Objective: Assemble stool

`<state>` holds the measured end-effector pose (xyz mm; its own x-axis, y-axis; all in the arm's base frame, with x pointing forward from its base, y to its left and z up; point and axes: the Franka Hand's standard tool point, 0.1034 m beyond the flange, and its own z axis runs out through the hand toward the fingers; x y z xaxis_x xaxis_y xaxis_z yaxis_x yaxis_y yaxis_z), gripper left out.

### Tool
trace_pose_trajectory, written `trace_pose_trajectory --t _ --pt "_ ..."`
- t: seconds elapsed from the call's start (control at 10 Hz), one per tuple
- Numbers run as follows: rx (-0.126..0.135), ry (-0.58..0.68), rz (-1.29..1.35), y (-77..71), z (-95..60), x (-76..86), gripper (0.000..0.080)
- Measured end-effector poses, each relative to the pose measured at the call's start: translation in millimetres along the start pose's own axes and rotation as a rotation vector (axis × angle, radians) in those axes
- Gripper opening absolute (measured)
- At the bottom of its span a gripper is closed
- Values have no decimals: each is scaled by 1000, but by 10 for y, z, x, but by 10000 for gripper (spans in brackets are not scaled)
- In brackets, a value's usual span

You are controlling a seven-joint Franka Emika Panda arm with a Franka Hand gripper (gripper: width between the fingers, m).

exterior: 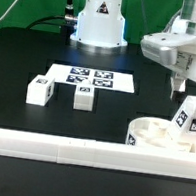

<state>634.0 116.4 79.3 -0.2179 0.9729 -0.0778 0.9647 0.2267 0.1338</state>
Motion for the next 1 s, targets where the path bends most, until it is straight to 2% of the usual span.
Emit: trace_pose_trajectory --t 0.1,0.2,0.3,0.6,0.9,1.0 --pt "0 0 0 0 0 -2 637" --pt "0 0 1 0 0 -5 456" --pt "17 -4 4 -39 10 -25 341" --pt "17 -5 80 -40 11 -32 341" --pt "35 -5 465 -61 17 -41 341" --pt "35 -6 483 -60 17 -39 341"
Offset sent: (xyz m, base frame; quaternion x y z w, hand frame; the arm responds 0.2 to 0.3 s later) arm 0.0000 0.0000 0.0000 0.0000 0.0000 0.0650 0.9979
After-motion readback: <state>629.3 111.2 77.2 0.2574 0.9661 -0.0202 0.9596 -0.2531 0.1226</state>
